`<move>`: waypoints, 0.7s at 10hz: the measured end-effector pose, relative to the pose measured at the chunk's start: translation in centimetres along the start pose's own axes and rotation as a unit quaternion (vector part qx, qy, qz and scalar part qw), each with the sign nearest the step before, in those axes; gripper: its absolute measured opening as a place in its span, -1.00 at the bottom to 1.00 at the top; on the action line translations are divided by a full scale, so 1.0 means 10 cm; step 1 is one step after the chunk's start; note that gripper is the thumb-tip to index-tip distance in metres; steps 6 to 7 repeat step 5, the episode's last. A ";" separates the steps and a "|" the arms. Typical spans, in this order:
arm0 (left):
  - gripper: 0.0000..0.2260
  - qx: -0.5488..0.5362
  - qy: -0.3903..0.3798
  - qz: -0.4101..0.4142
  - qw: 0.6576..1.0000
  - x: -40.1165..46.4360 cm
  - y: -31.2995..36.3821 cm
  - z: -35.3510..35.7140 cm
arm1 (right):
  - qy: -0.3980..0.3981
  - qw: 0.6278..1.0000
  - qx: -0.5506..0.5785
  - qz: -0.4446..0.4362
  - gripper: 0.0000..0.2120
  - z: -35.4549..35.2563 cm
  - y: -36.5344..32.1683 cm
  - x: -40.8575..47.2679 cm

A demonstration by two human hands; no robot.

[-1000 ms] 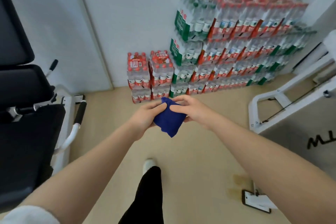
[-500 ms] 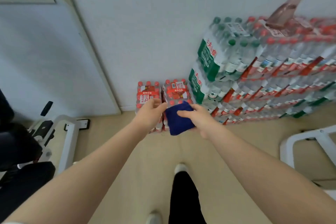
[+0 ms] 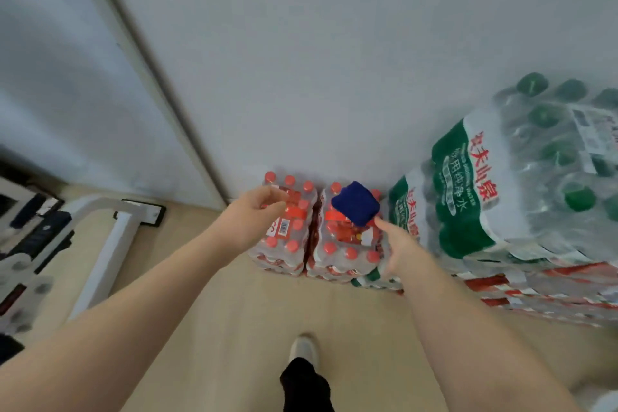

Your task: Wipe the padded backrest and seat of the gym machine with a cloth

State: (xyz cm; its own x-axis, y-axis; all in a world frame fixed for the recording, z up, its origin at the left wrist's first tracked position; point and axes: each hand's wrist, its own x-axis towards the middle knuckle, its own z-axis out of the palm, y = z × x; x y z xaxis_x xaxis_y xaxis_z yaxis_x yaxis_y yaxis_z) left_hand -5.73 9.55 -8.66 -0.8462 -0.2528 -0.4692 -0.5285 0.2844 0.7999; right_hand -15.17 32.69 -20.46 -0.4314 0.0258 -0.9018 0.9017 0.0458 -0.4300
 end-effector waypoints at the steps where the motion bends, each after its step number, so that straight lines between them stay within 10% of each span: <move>1: -0.87 -0.028 0.020 -0.043 0.998 0.14 -0.15 -0.07 | 0.030 0.999 -0.043 0.015 -0.78 0.11 0.08 0.10; 3: -0.82 -0.052 0.031 -0.034 0.998 -0.10 -0.18 -0.22 | 0.047 0.950 -0.265 -0.158 -0.73 0.69 -0.25 -0.49; 5: -0.73 0.043 0.100 0.000 0.994 -0.83 -0.30 -0.61 | -0.044 0.778 -0.463 -0.421 -0.71 1.31 0.04 -1.53; 7: -0.73 0.043 0.100 0.000 0.994 -0.83 -0.30 -0.61 | -0.044 0.778 -0.463 -0.421 -0.71 1.31 0.04 -1.53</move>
